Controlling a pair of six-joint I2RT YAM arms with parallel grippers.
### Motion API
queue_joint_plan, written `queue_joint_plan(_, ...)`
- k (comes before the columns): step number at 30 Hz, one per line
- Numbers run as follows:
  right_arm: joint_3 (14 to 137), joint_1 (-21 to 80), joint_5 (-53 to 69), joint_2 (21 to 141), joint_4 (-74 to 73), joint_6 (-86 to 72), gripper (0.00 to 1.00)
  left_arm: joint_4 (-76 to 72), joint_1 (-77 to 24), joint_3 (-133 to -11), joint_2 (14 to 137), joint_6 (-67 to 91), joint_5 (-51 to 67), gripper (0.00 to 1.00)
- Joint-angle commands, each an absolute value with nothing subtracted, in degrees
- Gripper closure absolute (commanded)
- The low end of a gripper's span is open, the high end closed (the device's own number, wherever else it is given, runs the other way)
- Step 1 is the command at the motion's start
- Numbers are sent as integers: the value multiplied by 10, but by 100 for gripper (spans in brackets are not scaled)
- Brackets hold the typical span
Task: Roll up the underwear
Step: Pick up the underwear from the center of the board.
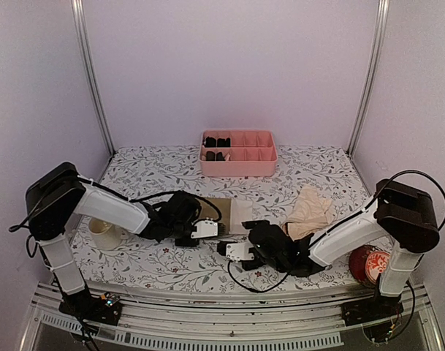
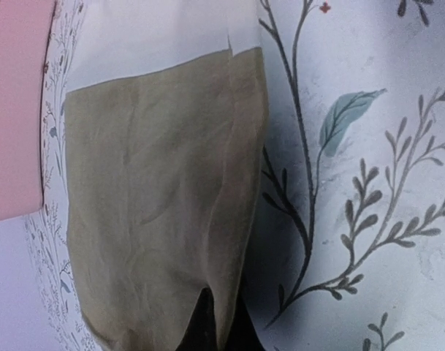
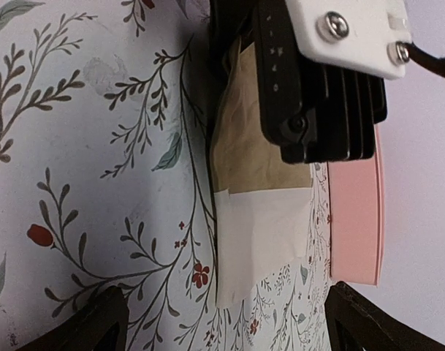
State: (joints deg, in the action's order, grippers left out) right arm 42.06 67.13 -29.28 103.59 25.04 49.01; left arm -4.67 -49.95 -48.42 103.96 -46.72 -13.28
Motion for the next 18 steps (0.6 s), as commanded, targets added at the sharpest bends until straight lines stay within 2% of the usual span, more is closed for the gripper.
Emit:
queue_joint_plan(1, 454, 675, -284, 1080, 251, 511, 4, 1, -493, -514, 1012, -469, -91, 100)
queue_joint_plan(14, 564, 665, -317, 1204, 265, 574, 4, 26, -477, -537, 1005, -475, -69, 100)
queue_joint_plan(18, 585, 645, -361, 1246, 283, 585, 8, 26, -467, -529, 994, -482, -57, 100)
